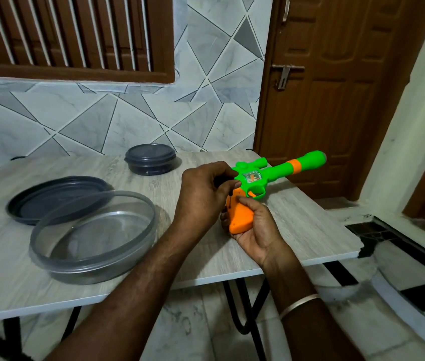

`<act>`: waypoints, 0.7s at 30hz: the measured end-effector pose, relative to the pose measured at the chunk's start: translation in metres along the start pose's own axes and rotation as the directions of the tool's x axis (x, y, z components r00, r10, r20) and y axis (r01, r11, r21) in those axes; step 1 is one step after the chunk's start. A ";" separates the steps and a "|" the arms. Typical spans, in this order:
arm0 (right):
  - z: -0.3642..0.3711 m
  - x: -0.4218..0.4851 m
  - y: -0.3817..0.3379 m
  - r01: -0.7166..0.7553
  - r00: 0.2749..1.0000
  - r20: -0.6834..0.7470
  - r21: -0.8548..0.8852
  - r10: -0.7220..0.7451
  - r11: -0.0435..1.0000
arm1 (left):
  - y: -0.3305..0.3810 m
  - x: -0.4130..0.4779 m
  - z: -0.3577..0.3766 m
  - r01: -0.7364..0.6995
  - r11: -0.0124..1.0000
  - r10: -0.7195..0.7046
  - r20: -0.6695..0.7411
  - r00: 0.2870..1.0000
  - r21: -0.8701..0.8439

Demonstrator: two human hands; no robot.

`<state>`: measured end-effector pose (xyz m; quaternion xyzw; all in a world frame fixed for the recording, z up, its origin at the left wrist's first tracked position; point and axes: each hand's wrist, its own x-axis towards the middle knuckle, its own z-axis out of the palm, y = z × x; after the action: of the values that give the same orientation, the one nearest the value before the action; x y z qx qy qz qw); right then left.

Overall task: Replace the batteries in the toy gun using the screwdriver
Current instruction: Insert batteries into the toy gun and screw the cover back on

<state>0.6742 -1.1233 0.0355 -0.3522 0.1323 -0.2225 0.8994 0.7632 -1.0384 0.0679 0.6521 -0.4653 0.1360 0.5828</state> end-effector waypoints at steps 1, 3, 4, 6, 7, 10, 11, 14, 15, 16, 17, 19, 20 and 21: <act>-0.001 0.001 0.001 -0.003 1.000 -0.004 -0.012 0.003 1.000 | -0.001 0.000 -0.001 0.008 1.000 -0.008 0.007 1.000 -0.009; -0.002 0.001 0.002 -0.009 1.000 -0.015 -0.027 0.009 1.000 | -0.002 0.000 -0.002 0.012 1.000 -0.012 0.020 1.000 -0.008; -0.003 0.002 0.003 -0.009 1.000 -0.019 -0.027 0.008 1.000 | -0.003 0.001 -0.003 0.010 1.000 -0.010 0.027 1.000 -0.007; -0.003 0.002 0.002 -0.003 1.000 -0.020 -0.018 0.003 1.000 | -0.005 0.001 -0.005 0.005 1.000 -0.005 0.047 0.999 -0.014; -0.003 0.002 0.002 -0.002 1.000 -0.019 -0.015 0.002 1.000 | -0.005 0.001 -0.006 0.005 1.000 -0.004 0.058 0.998 -0.022; 0.000 -0.002 0.000 0.006 1.000 0.007 -0.008 -0.006 1.000 | -0.003 -0.003 -0.004 0.012 0.998 -0.007 0.074 0.997 -0.068; 0.002 -0.004 0.000 0.014 1.000 0.012 -0.008 -0.014 1.000 | -0.002 -0.005 -0.003 0.016 0.997 -0.009 0.079 0.997 -0.080; 0.004 -0.006 -0.001 0.023 1.000 0.015 -0.016 -0.023 1.000 | -0.002 -0.009 0.000 0.002 0.998 0.002 0.069 0.998 -0.059; 0.004 -0.005 -0.001 0.019 1.000 0.014 -0.020 -0.018 1.000 | -0.003 -0.009 -0.001 0.001 0.998 0.002 0.059 0.998 -0.057; 0.003 -0.004 -0.001 0.011 1.000 0.009 -0.023 -0.011 1.000 | -0.005 -0.008 -0.001 0.009 0.998 -0.006 0.051 0.999 -0.062; 0.002 -0.003 -0.001 0.002 1.000 0.004 -0.021 -0.002 1.000 | -0.006 -0.007 -0.002 0.022 0.997 -0.018 0.045 0.999 -0.068; -0.001 -0.001 -0.001 -0.015 1.000 -0.009 -0.013 0.015 1.000 | -0.006 -0.006 -0.004 0.040 0.997 -0.037 0.041 0.998 -0.069; -0.001 -0.001 -0.001 -0.019 1.000 -0.014 -0.012 0.019 1.000 | -0.006 -0.007 -0.005 0.040 0.997 -0.037 0.047 0.998 -0.063; -0.001 0.000 -0.001 -0.019 1.000 -0.016 -0.013 0.019 1.000 | -0.005 -0.007 -0.006 0.035 0.998 -0.031 0.060 0.998 -0.057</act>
<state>0.6733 -1.1244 0.0355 -0.3550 0.1441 -0.2158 0.8981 0.7654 -1.0306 0.0610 0.6463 -0.4754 0.0934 0.5895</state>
